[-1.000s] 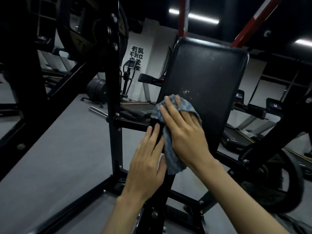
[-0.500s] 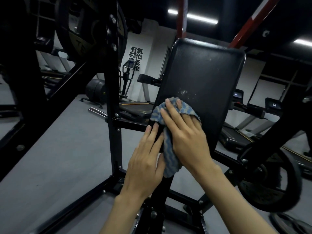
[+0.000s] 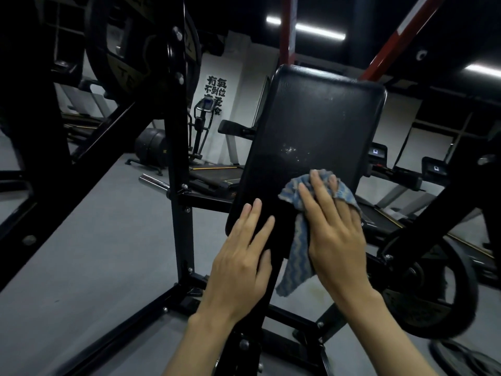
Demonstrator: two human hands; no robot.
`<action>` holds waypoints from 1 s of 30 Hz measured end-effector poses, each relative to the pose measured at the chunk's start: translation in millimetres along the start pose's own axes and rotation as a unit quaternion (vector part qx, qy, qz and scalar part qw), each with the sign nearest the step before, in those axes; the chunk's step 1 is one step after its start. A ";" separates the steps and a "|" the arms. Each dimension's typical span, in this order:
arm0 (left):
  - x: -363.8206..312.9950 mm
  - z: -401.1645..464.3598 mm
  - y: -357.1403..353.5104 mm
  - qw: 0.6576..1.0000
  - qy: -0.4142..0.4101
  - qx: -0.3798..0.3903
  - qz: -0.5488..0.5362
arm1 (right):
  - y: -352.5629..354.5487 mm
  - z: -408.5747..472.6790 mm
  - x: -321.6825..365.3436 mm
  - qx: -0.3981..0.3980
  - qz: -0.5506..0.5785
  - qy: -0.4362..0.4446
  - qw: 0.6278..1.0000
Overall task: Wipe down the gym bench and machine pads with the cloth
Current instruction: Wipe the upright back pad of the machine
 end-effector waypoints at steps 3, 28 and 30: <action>0.3 1.5 -0.1 1.000 -0.006 0.007 0.014 | -10.4 5.2 11.5 0.008 0.002 -0.012 1.000; -7.4 54.5 -9.0 0.991 -0.095 -0.070 0.059 | 9.4 -2.6 -24.0 -0.012 0.052 -0.024 0.998; -5.2 50.9 -10.3 0.990 -0.103 -0.071 0.066 | 10.3 -13.1 -21.1 -0.020 0.070 -0.053 0.996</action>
Point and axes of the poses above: each hand's wrist, its own z-axis towards the middle knuckle, its own y-axis out of the back of the hand, x = y × z, the point moved 8 cm from there along z, towards the middle knuckle, and after that the axes turned 11 degrees about -x, right-handed, at the moved point
